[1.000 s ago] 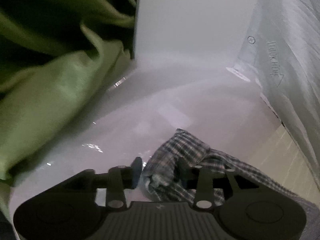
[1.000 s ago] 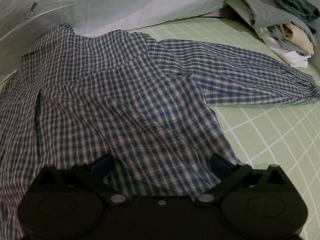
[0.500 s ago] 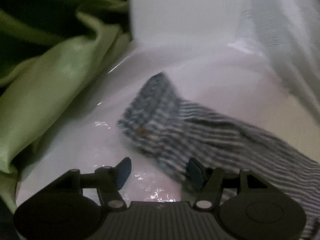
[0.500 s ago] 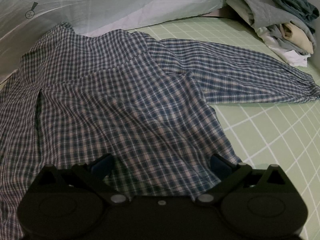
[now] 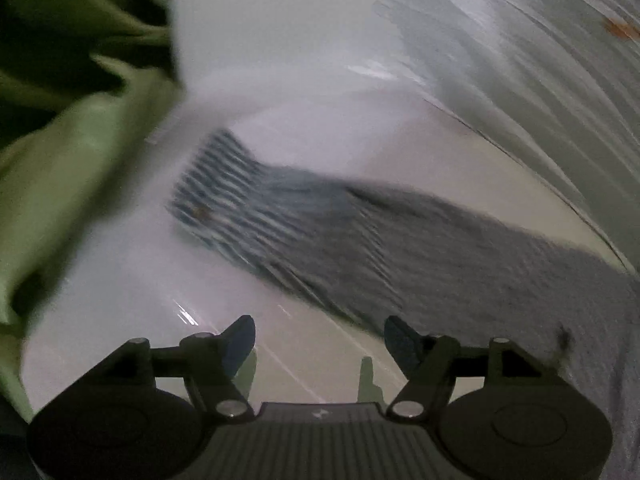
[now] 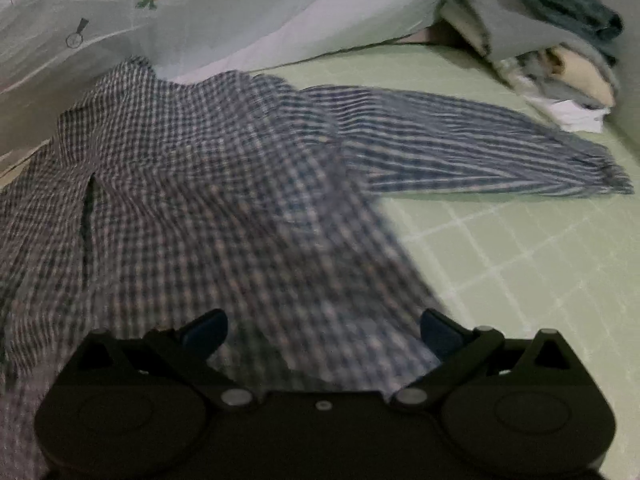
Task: Fold clothes
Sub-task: 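Pull the sleeve outward with the left gripper and lay it flat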
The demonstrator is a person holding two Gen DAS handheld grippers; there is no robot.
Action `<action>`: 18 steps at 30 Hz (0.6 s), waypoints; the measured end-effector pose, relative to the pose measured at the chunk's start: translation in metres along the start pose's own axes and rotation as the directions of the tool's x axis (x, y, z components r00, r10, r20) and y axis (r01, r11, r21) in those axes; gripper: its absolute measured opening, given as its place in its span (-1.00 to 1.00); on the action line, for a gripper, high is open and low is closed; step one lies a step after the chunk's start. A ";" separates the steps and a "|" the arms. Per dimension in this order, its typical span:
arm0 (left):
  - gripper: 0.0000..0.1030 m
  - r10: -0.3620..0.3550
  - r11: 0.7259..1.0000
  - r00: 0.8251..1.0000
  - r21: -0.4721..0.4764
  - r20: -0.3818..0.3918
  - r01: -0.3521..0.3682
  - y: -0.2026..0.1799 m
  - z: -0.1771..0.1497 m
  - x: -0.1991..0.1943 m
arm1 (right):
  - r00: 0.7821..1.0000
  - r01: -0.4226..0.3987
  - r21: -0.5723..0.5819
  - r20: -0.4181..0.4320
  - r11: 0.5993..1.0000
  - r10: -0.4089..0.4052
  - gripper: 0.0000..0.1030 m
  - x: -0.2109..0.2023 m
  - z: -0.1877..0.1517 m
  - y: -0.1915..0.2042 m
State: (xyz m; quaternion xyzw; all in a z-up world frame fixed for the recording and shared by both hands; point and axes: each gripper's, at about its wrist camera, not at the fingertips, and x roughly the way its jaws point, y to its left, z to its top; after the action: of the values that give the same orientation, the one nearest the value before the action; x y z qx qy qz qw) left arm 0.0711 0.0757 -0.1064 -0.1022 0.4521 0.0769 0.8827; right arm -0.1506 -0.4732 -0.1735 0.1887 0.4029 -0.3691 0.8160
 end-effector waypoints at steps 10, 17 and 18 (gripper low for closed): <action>0.41 -0.036 0.980 0.999 0.196 -0.027 0.041 -0.038 -0.058 -0.046 | 1.000 -0.012 0.003 -0.023 1.000 0.012 0.82 -0.010 -0.015 -0.051; 0.42 0.010 0.979 1.000 0.205 -0.026 -0.004 -0.037 -0.090 -0.075 | 0.996 -0.077 -0.041 -0.045 0.996 0.075 0.42 -0.003 -0.013 -0.057; 0.42 0.016 0.978 0.999 0.206 -0.028 -0.010 -0.037 -0.095 -0.079 | 0.996 -0.083 -0.055 -0.040 0.995 0.081 0.37 -0.003 -0.013 -0.057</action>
State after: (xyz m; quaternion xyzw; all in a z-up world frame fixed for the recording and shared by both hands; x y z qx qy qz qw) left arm -0.0401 0.0128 -0.0923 -0.0084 0.4714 0.0338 0.8812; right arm -0.2013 -0.5014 -0.1795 0.1887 0.4206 -0.3200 0.8277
